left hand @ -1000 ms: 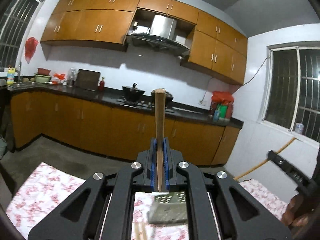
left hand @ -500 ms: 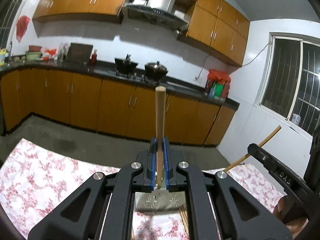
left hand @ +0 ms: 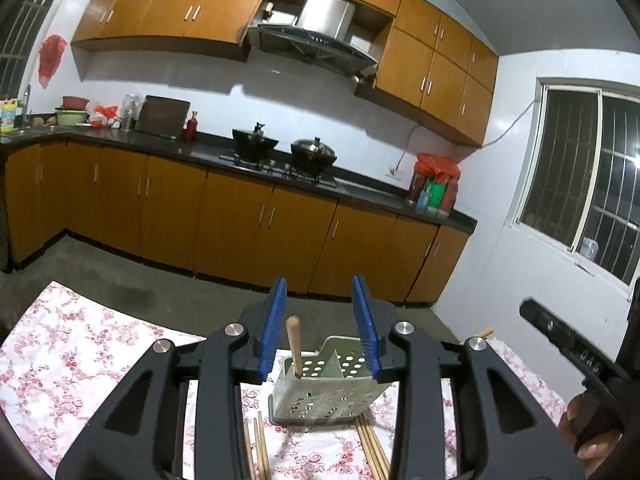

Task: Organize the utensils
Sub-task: 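Open both grippers to drop the chopsticks into the green holder, then grasp another chopstick with the left gripper while the right gripper grasps one too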

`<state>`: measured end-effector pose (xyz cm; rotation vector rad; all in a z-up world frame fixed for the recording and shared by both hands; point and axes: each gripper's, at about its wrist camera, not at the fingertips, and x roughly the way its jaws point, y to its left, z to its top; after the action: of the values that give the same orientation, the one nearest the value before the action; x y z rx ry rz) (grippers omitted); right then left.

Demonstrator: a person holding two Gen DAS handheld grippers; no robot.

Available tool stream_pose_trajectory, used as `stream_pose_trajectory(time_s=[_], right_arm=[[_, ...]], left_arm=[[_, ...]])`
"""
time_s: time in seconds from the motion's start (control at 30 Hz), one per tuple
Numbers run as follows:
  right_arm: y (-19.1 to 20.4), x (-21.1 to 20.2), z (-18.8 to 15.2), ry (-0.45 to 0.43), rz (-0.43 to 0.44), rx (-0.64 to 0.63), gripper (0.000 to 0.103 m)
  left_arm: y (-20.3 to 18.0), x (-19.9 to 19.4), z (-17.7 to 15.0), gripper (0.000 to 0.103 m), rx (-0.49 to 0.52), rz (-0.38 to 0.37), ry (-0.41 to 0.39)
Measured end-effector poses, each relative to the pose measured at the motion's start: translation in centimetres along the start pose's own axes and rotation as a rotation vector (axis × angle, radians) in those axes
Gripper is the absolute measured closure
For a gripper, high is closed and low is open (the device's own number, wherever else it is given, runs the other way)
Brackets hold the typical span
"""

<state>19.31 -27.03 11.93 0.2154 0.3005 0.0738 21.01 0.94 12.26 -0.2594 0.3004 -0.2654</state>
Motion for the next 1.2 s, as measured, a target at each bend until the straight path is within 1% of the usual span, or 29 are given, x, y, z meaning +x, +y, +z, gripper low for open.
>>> stream_pose_trajectory(time_s=[0.1, 0.17, 0.23, 0.27, 0.3, 0.37, 0.4, 0.5, 0.57, 0.63, 0.73, 0.8, 0.93, 0.97, 1.03, 1.1, 1.13, 1.2], right_arm=[[-1.8, -0.7, -1.6, 0.042, -0.054, 0.009, 0.068], [-3.1, -0.2, -3.3, 0.110, -0.098, 0.015, 0.068], [-4.5, 0.9, -5.8, 0.209, -0.117, 0.031, 0.068], [-4.9, 1.5, -6.9, 0.253, -0.119, 0.038, 0.068], [-5.1, 2.0, -8.2, 0.299, -0.118, 0.044, 0.068], [-5.3, 2.9, -11.2, 0.401, -0.097, 0.048, 0.076], [-5.1, 3.1, -12.5, 0.438, -0.088, 0.041, 0.078], [-4.2, 3.4, -16.2, 0.531, -0.047, 0.007, 0.082], [-3.6, 3.3, -18.0, 0.568, -0.019, -0.015, 0.084], [-3.1, 3.1, -19.4, 0.596, 0.000, -0.031, 0.085], [-2.4, 3.0, -20.7, 0.625, 0.006, -0.050, 0.087], [-2.4, 2.9, -21.2, 0.636, 0.011, -0.049, 0.087], [-2.1, 3.0, -21.5, 0.643, 0.017, -0.055, 0.088], [-2.0, 3.0, -21.6, 0.642, 0.014, -0.063, 0.090], [-1.9, 3.1, -21.5, 0.636, -0.015, -0.091, 0.094], [-2.3, 3.2, -21.4, 0.627, -0.056, -0.088, 0.095], [-2.7, 3.4, -21.3, 0.624, -0.068, -0.079, 0.095], [-3.5, 3.6, -21.0, 0.621, -0.090, -0.047, 0.095]], left_arm=[[0.6, -1.7, 0.0, 0.067, -0.009, 0.010, -0.027], [1.3, -3.2, -0.7, 0.065, -0.008, 0.040, -0.044], [1.9, -4.0, -1.8, 0.064, -0.002, 0.083, -0.038], [2.4, -4.3, -2.8, 0.064, 0.004, 0.118, -0.017], [2.6, -4.4, -3.4, 0.064, 0.008, 0.131, -0.002], [3.6, -4.0, -5.9, 0.064, 0.026, 0.175, 0.077], [3.9, -3.8, -6.7, 0.064, 0.034, 0.186, 0.106], [4.8, -2.7, -10.3, 0.064, 0.075, 0.224, 0.227], [5.2, -2.3, -12.5, 0.064, 0.076, 0.225, 0.299], [5.5, -1.9, -14.2, 0.064, 0.064, 0.214, 0.357], [5.7, -1.7, -16.5, 0.065, 0.065, 0.210, 0.416], [5.7, -1.6, -17.3, 0.065, 0.060, 0.205, 0.443], [5.7, -1.6, -18.5, 0.065, 0.055, 0.197, 0.466], [5.6, -1.6, -18.7, 0.067, 0.057, 0.192, 0.472], [5.1, -1.4, -19.1, 0.071, 0.061, 0.182, 0.486], [4.9, -1.3, -19.5, 0.073, 0.063, 0.170, 0.503], [4.8, -1.3, -19.6, 0.076, 0.065, 0.166, 0.508], [4.5, -1.1, -20.0, 0.077, 0.070, 0.153, 0.524]])
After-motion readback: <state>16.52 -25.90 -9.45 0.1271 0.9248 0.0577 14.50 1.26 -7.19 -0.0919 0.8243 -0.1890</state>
